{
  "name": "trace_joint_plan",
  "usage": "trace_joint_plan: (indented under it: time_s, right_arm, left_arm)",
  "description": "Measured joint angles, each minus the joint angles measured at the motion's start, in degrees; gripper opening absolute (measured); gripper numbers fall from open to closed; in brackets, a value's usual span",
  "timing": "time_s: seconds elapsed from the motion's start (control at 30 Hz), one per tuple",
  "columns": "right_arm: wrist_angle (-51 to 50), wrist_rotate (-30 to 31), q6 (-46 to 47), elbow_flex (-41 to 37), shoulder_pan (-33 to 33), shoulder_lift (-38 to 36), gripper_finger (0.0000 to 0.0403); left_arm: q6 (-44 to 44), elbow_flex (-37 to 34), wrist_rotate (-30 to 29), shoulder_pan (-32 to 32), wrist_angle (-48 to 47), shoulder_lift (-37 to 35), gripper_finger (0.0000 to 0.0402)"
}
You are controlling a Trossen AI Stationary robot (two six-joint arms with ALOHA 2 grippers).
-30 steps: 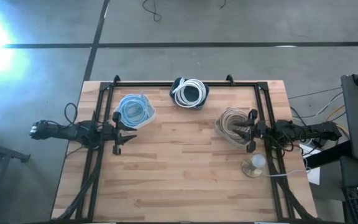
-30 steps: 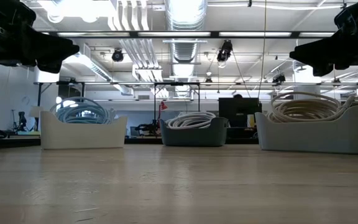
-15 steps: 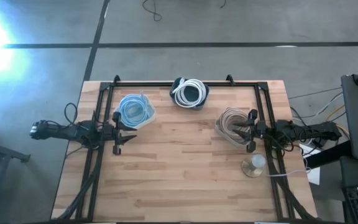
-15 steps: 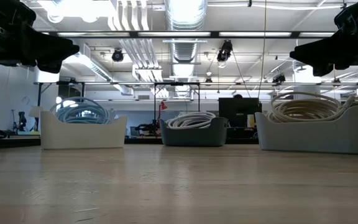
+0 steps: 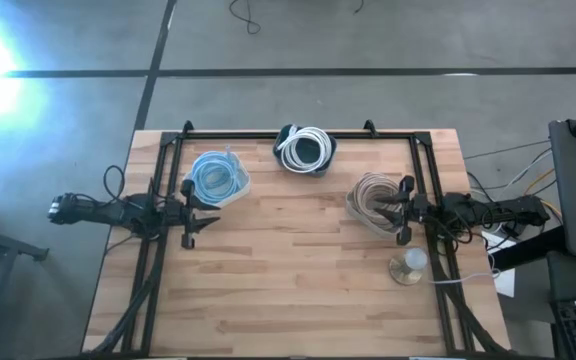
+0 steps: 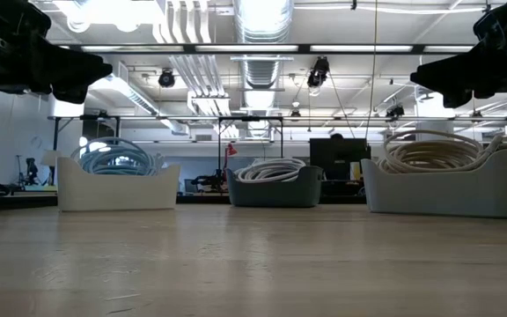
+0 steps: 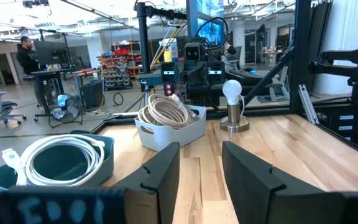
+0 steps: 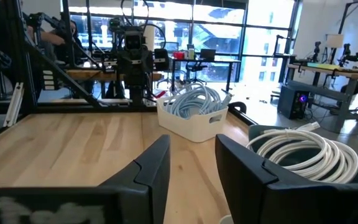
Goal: Pick & Place USB Port
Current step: Return to Home Position
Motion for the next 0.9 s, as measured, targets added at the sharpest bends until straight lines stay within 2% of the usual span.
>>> trace_joint_plan:
  time_s: [0.33,0.9]
  right_arm:
    - [0.0,0.0,0.0,0.0,0.0,0.0,0.0132]
    - [0.0,0.0,0.0,0.0,0.0,0.0,0.0109]
  left_arm:
    - [0.0,0.0,0.0,0.0,0.0,0.0,0.0136]
    - [0.0,0.0,0.0,0.0,0.0,0.0,0.0135]
